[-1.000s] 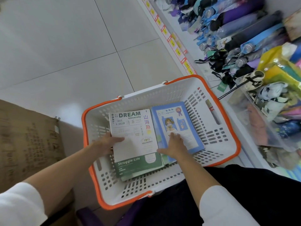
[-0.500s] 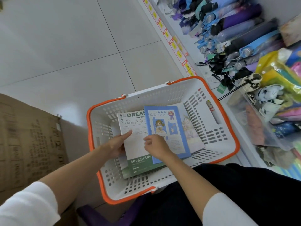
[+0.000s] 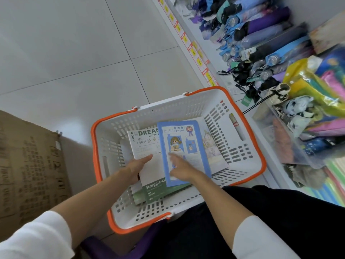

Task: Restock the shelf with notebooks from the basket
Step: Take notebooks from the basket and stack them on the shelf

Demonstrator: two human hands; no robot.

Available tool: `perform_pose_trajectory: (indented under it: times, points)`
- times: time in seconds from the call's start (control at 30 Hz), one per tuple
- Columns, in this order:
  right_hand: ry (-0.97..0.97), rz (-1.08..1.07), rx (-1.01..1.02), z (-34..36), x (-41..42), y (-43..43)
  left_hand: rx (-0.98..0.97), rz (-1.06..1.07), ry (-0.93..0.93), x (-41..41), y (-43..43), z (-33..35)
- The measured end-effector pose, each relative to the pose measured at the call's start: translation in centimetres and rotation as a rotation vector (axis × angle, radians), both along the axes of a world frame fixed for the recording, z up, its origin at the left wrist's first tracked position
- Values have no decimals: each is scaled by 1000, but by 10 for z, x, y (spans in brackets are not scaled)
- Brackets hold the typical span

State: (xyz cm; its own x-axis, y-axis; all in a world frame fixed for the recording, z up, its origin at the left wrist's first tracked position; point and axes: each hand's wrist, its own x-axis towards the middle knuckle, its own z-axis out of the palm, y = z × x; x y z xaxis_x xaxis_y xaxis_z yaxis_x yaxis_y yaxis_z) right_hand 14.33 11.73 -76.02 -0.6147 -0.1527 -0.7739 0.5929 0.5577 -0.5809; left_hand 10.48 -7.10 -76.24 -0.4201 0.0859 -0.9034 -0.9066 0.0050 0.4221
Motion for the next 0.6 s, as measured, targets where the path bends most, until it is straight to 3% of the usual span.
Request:
perform_pose_trajectory:
  times: [0.1,0.17,0.27,0.43,0.6]
  points:
    - [98,-154,403,-9,-14,43,-9,32,-2,1,-1,-4]
    - [-90,-72,529,-26,-11,74,-11,40,-9,2,-1,-4]
    - [-272,72,450,-51,2,100,-13,26,-6,-1,-1,-7]
    - [-118,284,492,-39,3,69,-32,20,-30,-3,-2,-13]
    - [-2,324,302,-29,0,21,-111,51,-70,-4,-5,-15]
